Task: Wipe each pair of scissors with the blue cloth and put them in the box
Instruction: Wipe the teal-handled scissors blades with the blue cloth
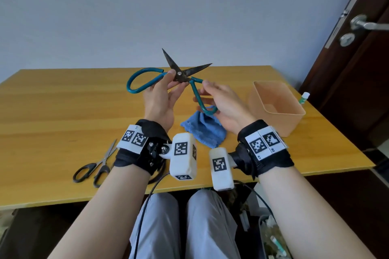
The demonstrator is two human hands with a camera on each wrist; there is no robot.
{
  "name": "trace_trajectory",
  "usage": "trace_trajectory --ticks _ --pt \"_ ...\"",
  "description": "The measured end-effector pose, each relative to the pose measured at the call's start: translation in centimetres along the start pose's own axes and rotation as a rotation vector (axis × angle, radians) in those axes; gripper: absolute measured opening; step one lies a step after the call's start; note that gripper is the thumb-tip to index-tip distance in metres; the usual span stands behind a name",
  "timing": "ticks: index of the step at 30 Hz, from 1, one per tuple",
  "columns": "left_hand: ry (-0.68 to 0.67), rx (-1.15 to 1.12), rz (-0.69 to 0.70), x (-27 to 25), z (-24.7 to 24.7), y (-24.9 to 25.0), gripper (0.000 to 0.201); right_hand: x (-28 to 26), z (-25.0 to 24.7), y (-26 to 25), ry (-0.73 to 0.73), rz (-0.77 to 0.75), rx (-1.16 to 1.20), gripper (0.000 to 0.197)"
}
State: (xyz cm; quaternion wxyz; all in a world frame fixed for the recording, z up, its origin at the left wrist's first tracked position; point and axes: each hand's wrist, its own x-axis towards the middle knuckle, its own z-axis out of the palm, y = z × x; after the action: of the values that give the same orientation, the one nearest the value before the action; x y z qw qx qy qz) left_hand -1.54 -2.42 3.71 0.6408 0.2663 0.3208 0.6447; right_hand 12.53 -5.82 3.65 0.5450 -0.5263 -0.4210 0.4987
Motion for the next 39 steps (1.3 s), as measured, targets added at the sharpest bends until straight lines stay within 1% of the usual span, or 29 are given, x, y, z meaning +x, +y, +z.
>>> trace_trajectory --ticks 2,4,5,7,10,11,13,16,21,25,28,31,34,39 --pt "-0.1 0.003 -0.007 0.0 0.8 0.4 0.032 0.2 0.0 -0.5 0.032 -0.026 0.16 0.031" --pt "-0.164 -0.053 -0.057 0.1 1.2 0.9 0.029 0.5 -0.5 -0.9 0.046 -0.077 0.231 0.033" --pt "-0.176 -0.089 -0.092 0.3 1.2 1.1 0.032 0.6 -0.7 -1.1 0.056 -0.106 0.234 0.033" --pt "-0.158 -0.135 -0.15 0.7 0.9 1.4 0.039 0.9 -1.3 -1.5 0.076 -0.154 0.198 0.033" --pt "-0.133 -0.157 -0.135 1.7 0.5 1.4 0.029 1.2 -2.2 -2.0 0.111 -0.196 0.191 0.033" --pt "-0.135 -0.151 -0.123 2.0 0.5 1.4 0.026 1.4 -2.5 -2.1 0.125 -0.209 0.182 0.033" --pt "-0.168 -0.083 -0.089 2.4 0.9 1.5 0.026 1.7 -3.1 -2.4 0.148 -0.228 0.157 0.033" --pt "-0.263 0.071 -0.061 2.4 2.6 1.7 0.027 1.8 -3.8 -3.4 0.176 -0.247 0.18 0.034" --pt "-0.346 0.228 -0.131 2.4 5.3 1.1 0.033 1.6 -5.0 -4.8 0.214 -0.24 0.275 0.033" --pt "-0.433 0.35 -0.195 1.4 7.1 -0.2 0.027 1.1 -5.8 -5.7 0.226 -0.238 0.315 0.032" --pt "-0.472 0.422 -0.23 0.6 8.0 -1.8 0.028 0.6 -6.6 -6.2 0.251 -0.219 0.312 0.032" --pt "-0.496 0.446 -0.278 -0.3 8.9 -3.2 0.028 -0.1 -7.6 -6.5 0.321 -0.174 0.294 0.031" --pt "-0.5 0.466 -0.322 -0.6 9.7 -4.1 0.024 -0.9 -9.2 -6.8 0.387 -0.112 0.307 0.034" --pt "-0.496 0.61 -0.378 -0.7 10.9 -6.4 0.019 -1.6 -11.7 -6.1 0.541 0.027 0.221 0.035"
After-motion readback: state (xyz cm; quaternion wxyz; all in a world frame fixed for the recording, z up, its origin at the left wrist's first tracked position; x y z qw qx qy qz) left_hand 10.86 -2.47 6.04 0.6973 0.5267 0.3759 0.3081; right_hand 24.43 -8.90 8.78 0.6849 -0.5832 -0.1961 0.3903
